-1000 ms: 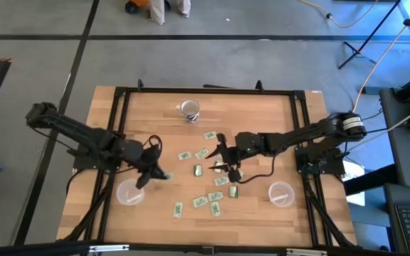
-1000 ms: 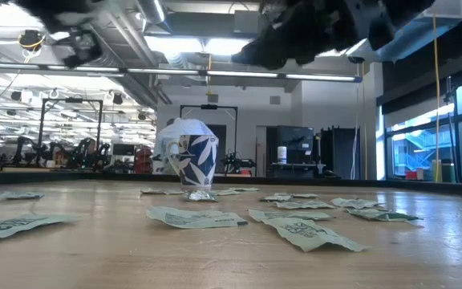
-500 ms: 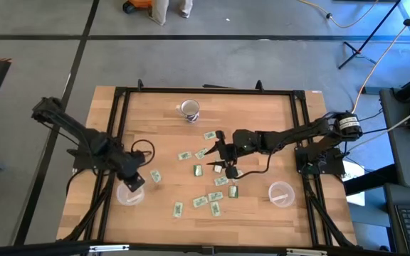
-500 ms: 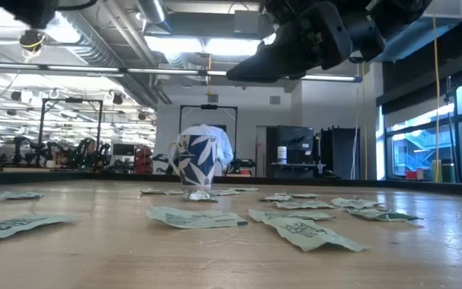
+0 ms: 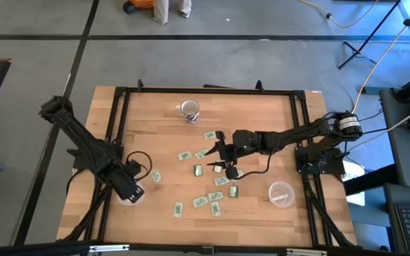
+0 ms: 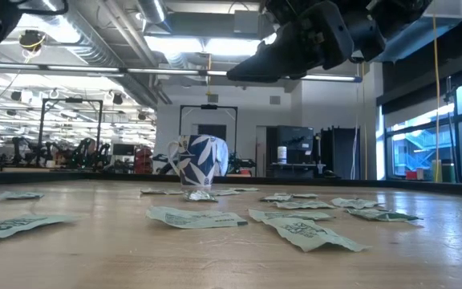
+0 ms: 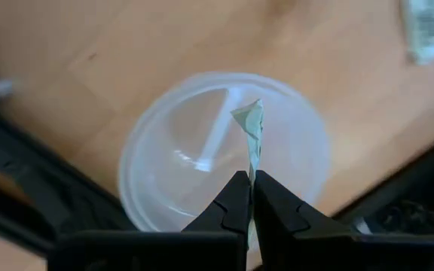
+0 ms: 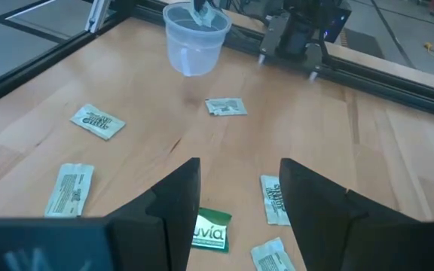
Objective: Pick and place Stevia / Truvia into bins
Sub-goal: Put the light green stevia packet into the left transparent container
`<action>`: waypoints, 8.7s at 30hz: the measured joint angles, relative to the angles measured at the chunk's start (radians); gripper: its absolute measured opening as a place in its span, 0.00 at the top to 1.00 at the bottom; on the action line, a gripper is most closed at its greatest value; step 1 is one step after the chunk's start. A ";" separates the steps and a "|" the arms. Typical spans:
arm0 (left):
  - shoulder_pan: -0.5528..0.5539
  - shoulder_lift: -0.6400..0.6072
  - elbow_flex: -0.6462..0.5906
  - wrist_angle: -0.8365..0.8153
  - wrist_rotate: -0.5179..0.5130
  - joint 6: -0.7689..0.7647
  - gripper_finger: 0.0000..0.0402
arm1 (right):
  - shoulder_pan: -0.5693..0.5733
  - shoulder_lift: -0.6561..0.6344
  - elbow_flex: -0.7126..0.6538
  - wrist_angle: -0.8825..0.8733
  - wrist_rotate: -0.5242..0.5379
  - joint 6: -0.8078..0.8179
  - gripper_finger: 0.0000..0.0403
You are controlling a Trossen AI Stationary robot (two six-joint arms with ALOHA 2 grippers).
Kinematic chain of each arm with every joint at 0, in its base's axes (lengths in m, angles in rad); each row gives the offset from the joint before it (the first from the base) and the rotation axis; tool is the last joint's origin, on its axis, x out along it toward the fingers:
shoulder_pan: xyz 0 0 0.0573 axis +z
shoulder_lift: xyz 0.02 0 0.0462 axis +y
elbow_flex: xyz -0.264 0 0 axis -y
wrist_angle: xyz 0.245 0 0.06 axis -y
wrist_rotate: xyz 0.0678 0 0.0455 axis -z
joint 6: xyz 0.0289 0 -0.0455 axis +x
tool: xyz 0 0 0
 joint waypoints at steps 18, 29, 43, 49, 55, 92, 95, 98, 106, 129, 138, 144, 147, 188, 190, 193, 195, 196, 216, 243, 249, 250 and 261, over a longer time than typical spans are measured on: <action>-0.012 0.049 0.000 -0.008 0.076 -0.066 0.85 | 0.000 0.000 0.000 0.000 -0.001 0.001 0.54; -0.003 -0.167 0.000 -0.008 -0.165 -0.068 0.83 | 0.000 0.000 0.000 -0.027 -0.001 -0.002 0.54; 0.319 -0.173 -0.015 0.004 -0.319 0.521 0.84 | -0.017 0.000 0.000 -0.040 0.026 -0.005 0.54; 0.429 -0.049 -0.023 0.028 -0.225 0.727 0.84 | -0.017 0.000 0.000 -0.040 0.026 -0.004 0.54; 0.477 0.101 -0.023 0.079 -0.189 0.899 0.84 | -0.017 0.000 0.000 -0.040 0.026 -0.004 0.54; 0.509 0.475 -0.020 0.176 -0.067 0.850 0.84 | -0.017 0.000 0.000 -0.062 0.025 0.030 0.54; 0.509 0.480 -0.020 0.176 -0.067 0.850 0.85 | -0.017 0.000 0.000 -0.062 0.025 0.030 0.54; 0.508 0.480 -0.021 0.179 -0.064 0.851 0.89 | -0.017 0.000 0.000 -0.062 0.025 0.030 0.54; 0.509 0.481 -0.021 0.184 -0.041 0.873 0.99 | -0.016 -0.017 0.000 -0.097 0.081 0.077 0.54; 0.508 0.475 -0.007 0.180 -0.017 0.853 0.76 | 0.002 -0.129 0.000 -0.543 0.111 0.220 0.54; 0.523 0.517 -0.018 0.196 0.035 0.867 0.81 | 0.012 -0.129 0.000 -0.512 0.166 0.221 0.54; 0.542 0.518 -0.019 0.201 0.054 0.868 0.91 | 0.012 -0.129 0.000 -0.500 0.165 0.209 0.54; 0.546 0.505 -0.025 0.210 0.057 0.889 0.96 | 0.012 -0.129 0.000 -0.500 0.165 0.208 0.54; 0.070 -0.029 0.218 -0.165 -0.136 0.312 0.99 | 0.012 -0.129 0.000 -0.494 0.165 0.206 0.54; 0.018 -0.016 0.218 -0.165 -0.145 0.223 1.00 | 0.012 -0.129 0.000 -0.494 0.165 0.206 0.54; -0.049 0.016 0.218 -0.176 -0.185 0.125 1.00 | 0.012 -0.129 0.000 -0.493 0.165 0.204 0.54; -0.077 0.047 0.218 -0.174 -0.200 0.077 0.99 | 0.011 -0.129 0.000 -0.492 0.165 0.203 0.54; -0.087 0.063 0.218 -0.175 -0.201 0.058 0.99 | 0.011 -0.129 0.000 -0.491 0.165 0.203 0.54; -0.108 0.272 0.219 -0.296 -0.131 -0.025 0.99 | 0.012 -0.129 0.000 -0.464 0.165 0.203 0.54; -0.051 0.106 0.219 -0.304 -0.506 0.242 0.83 | 0.011 -0.129 -0.001 -0.431 0.165 0.180 0.54; 0.076 0.116 0.219 -0.001 -0.534 0.669 0.82 | 0.012 -0.129 -0.001 -0.428 0.165 0.180 0.54; 0.103 0.133 0.219 0.061 -0.510 0.756 0.82 | 0.012 -0.129 -0.001 -0.427 0.165 0.179 0.54; 0.262 0.406 0.219 0.525 -0.149 1.372 0.81 | 0.011 -0.129 -0.001 -0.422 0.165 0.176 0.54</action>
